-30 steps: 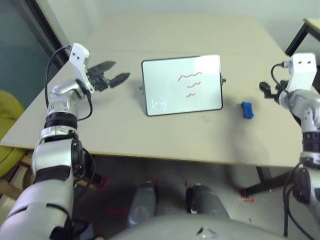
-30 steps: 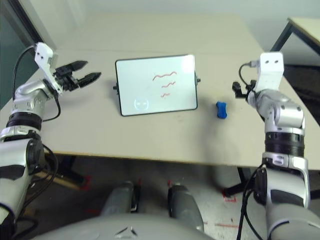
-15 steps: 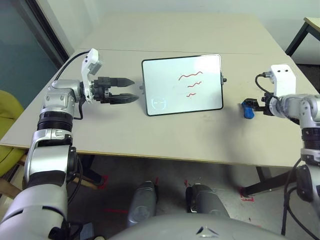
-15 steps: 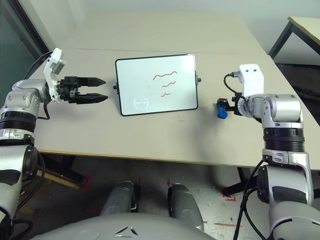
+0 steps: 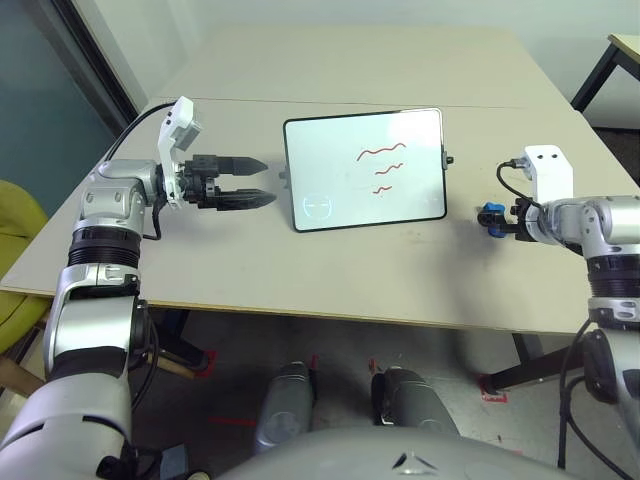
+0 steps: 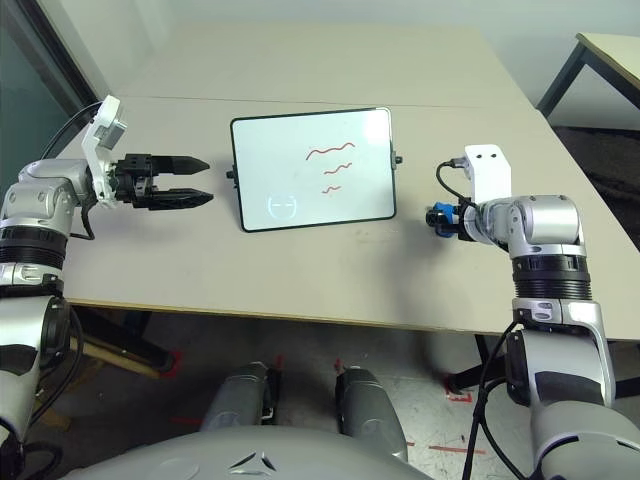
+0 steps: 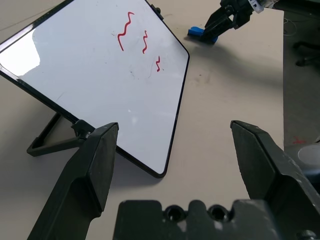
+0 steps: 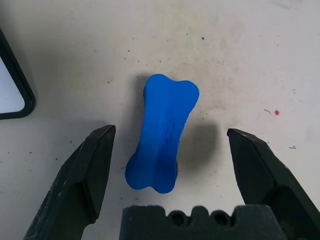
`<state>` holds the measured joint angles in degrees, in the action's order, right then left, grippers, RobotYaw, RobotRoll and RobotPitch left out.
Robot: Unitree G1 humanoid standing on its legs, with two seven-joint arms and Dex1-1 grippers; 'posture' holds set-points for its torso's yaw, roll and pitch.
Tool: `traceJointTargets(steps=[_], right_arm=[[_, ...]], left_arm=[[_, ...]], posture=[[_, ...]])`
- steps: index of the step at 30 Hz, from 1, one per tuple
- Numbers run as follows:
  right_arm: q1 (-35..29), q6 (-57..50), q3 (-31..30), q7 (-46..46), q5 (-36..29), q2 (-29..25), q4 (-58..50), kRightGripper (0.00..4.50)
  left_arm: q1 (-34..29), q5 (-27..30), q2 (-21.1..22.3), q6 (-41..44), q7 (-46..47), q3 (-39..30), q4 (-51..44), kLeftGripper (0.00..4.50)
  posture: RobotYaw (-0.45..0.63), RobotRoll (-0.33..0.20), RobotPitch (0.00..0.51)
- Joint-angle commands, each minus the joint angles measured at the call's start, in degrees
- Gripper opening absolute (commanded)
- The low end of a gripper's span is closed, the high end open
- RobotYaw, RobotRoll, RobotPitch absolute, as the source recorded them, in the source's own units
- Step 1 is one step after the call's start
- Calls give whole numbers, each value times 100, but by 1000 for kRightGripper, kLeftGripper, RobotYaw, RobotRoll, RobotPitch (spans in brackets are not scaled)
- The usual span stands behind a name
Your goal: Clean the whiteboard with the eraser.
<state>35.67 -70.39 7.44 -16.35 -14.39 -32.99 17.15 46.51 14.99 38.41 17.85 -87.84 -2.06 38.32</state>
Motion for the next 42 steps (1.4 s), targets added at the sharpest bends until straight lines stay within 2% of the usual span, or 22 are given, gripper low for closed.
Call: traceJointTargets(steps=[1, 8, 10, 11, 16, 18, 22, 25, 35, 42], right_arm=[[70, 83, -61, -26, 83, 35, 168, 3512], [43, 239, -121, -107, 92, 50, 173, 758], [-3, 394, -168, -174, 122, -3, 46, 219], [-41, 529, -193, -220, 148, -42, -47, 123], [-458, 1895, -650, -828, 441, -454, -726, 97], [-674, 2897, -869, -1333, 579, -681, -965, 96], [-956, 4634, -1370, -1740, 1218, -1082, -1237, 96], [-965, 5486, -1586, -1874, 1597, -1173, -1239, 95], [-402, 6290, -2362, -2384, 2628, -1032, -1413, 91], [12, 6887, -2928, -2479, 3414, -730, -1033, 90]], left_arm=[[-39, 69, 2, -13, 43, 13, -116, 4500], [-33, 75, -3, -74, 83, 33, -92, 4500], [-29, 77, -3, -87, 89, 40, -78, 4500], [-27, 76, -3, -93, 89, 43, -72, 4500], [5, 65, -13, -133, 84, 60, -13, 4500], [25, 59, -15, -154, 80, 71, 9, 4500], [57, 54, -24, -190, 74, 92, 40, 4500], [87, 47, -36, -219, 73, 106, 83, 4500], [139, 46, -60, -288, 82, 127, 151, 4500], [179, 42, -90, -310, 87, 132, 178, 4500]], posture=[[153, 0, 35], [152, 0, 39], [152, 0, 39], [152, 0, 39], [152, 0, 39], [139, 0, 40], [139, 0, 40], [133, 0, 40], [135, 0, 39], [138, 0, 33]])
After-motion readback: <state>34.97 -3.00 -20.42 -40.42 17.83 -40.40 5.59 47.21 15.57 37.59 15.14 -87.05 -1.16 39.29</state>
